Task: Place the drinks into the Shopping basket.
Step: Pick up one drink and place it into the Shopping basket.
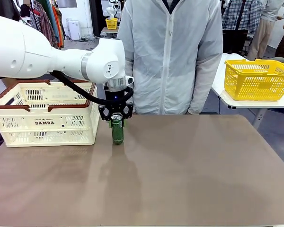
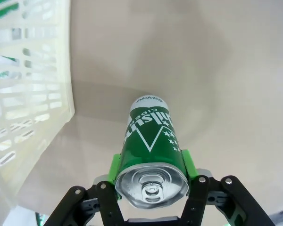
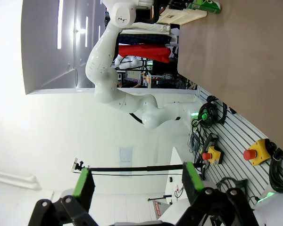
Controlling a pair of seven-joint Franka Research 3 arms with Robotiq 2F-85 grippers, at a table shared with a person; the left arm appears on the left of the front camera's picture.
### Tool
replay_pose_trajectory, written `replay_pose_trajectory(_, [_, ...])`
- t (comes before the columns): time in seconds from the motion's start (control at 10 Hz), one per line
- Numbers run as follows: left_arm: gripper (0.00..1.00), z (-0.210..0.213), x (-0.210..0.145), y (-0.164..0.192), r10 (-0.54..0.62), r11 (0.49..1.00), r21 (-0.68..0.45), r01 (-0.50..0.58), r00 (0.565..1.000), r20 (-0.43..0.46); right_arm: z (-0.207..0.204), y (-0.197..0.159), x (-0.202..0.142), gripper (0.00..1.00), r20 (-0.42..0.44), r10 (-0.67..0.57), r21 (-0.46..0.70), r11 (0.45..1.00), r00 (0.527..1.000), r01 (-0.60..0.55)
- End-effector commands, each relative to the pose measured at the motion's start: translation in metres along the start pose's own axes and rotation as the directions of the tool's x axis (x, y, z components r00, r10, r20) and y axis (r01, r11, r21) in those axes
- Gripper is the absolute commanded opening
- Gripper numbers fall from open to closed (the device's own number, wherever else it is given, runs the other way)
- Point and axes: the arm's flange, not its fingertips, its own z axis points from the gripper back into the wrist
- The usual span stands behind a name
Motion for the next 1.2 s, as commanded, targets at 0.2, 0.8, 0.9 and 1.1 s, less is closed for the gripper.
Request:
replay_pose_trajectory(0.2, [0.0,0.179,-0.044,0.047,-0.194,0.965,-0.175,0.193,0.981,0.014,0.005,0.005,-0.001,1.0,-0.012,-0.017,-0.007,1.0,1.0,0.017])
replay_pose_trajectory(0.8, [0.0,0.304,0.017,0.269,0.07,0.969,-0.246,0.002,0.956,0.284,0.005,0.005,-0.001,1.0,-0.012,-0.017,-0.007,1.0,1.0,0.017])
replay_pose_trajectory(0.9, [0.0,0.286,0.03,0.311,0.111,0.974,-0.218,-0.056,0.962,0.248,0.005,0.005,-0.001,1.0,-0.012,-0.017,-0.007,1.0,1.0,0.017])
replay_pose_trajectory(1.1, [0.0,0.252,0.047,0.365,0.184,0.97,-0.205,-0.13,0.944,0.273,0.005,0.005,-0.001,1.0,-0.012,-0.017,-0.007,1.0,1.0,0.017])
